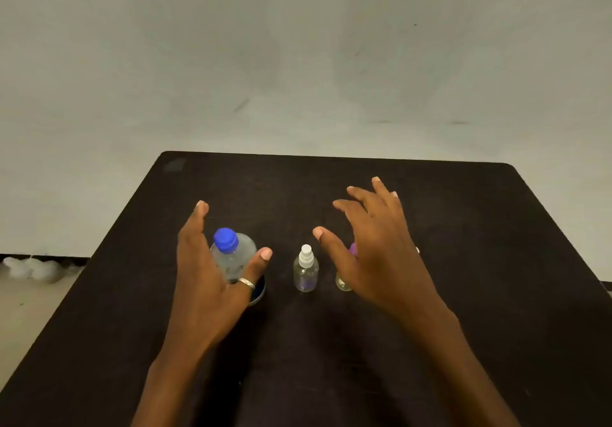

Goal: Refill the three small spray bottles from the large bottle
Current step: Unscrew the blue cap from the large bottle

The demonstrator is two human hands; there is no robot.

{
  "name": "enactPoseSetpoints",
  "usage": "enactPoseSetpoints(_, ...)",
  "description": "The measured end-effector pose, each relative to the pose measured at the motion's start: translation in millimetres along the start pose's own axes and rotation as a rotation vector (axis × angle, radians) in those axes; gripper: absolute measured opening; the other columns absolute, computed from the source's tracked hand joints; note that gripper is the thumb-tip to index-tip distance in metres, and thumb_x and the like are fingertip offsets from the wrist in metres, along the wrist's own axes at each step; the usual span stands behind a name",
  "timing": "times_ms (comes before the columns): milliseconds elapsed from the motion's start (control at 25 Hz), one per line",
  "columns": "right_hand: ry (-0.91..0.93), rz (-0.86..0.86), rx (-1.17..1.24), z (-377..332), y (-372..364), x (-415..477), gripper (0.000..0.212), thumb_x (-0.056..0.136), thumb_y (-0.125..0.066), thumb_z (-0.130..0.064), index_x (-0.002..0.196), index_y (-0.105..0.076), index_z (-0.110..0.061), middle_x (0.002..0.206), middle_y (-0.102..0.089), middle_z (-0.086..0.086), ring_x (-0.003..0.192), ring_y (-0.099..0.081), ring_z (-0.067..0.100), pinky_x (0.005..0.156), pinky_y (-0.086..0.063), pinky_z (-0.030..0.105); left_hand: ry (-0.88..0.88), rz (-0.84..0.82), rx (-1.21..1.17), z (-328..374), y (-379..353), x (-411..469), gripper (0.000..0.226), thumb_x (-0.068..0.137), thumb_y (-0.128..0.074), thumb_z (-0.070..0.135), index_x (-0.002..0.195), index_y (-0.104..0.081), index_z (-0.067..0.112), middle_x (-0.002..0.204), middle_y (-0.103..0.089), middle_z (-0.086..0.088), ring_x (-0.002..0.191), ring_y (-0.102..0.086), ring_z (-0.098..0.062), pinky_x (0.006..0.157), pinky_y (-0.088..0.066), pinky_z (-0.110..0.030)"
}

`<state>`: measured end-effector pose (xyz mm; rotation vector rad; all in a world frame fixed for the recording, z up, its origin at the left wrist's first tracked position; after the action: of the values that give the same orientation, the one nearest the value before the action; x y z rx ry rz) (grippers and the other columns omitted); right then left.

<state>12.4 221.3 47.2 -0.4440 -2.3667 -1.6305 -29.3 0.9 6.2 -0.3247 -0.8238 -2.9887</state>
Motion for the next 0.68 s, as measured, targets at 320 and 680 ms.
enactPoseSetpoints(320,0.080,-0.011,0.168,-37,21,-27,0.045,0.093,-0.052,-0.052,0.130,-0.057,-0.027,0.138,-0.052,-0.012,0.134,-0.038,0.008,0.106,-0.034,0.026,-0.011,-0.021,-0.166,-45,4,-37,0.115,0.065,-0.076,0.057,0.156,-0.011,0.033,0.162,-0.022,0.012,0.145,-0.029,-0.006,0.116,-0.031,-0.036)
enactPoseSetpoints(680,0.118,-0.327,0.566,-86,71,-28,0.028,0.093,-0.058,-0.045,0.110,-0.068,-0.025,0.104,-0.073,-0.008,0.099,-0.068,0.004,0.095,-0.053,0.040,-0.049,-0.105,-0.210,-54,-9,-34,0.092,0.076,-0.083,0.040,0.150,-0.028,0.033,0.151,-0.042,0.009,0.133,-0.046,-0.010,0.105,-0.040,-0.029)
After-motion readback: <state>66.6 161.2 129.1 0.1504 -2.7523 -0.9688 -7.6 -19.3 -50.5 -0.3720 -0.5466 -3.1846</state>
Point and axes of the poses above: each hand's wrist, its own x-axis towards the middle knuckle, its own y-axis out of the back of the hand, z = x × y, the point moved 3 cm from there along x, towards the middle knuckle
